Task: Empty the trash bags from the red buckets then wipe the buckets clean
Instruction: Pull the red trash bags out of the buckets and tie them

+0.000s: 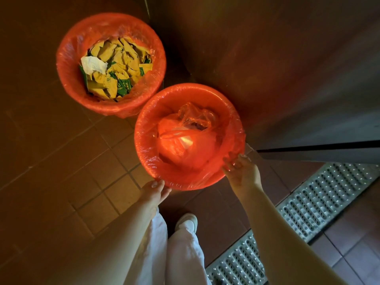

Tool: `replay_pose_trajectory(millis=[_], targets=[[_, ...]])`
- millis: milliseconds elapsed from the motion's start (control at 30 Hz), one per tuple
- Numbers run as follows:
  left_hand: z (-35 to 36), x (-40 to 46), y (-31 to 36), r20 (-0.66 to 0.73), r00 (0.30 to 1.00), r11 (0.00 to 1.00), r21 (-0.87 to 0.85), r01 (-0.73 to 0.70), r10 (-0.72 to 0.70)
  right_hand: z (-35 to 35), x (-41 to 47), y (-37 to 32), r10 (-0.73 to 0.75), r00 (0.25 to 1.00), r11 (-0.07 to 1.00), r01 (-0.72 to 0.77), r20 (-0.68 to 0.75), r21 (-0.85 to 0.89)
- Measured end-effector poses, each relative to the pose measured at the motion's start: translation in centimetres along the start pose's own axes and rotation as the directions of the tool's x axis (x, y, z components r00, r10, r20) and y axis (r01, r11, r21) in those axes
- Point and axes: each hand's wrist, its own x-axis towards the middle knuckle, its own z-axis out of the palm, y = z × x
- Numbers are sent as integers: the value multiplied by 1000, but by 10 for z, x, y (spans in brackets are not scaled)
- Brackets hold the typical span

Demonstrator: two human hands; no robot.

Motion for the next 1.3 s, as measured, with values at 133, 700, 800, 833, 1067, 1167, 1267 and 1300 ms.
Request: replay_pose_trajectory(millis=[133,700,800,833,1067,1167,1267,1300], targets=[[3,-2,1,43,999,1000,23,-9,8,-2,2,-11,16,998,1000,-15,-68,13],[34,-14,-28,106,993,982,-176,63,-45,10,25,-45,-69,972,948,-7,-226,-318],[40,-6,-22,-56,998,985,-169,-25,16,16,37,-46,-107,958,917,-10,-268,-400],[40,-4,-21,-82,996,988,-147,-40,28,20,42,-46,-152,947,884,3,-282,-467],[38,4,-23,-120,990,994,-69,-84,75,51,53,-42,-453,857,580,73,-246,-811],[36,6,-22,-100,990,995,-29,-98,95,66,50,-37,-574,819,351,250,3,-902],[33,9,-19,-100,988,993,3,-119,119,80,53,-35,-507,794,117,448,335,-886],[31,10,-19,-104,986,991,24,-128,130,83,53,-36,-464,775,28,496,428,-868]])
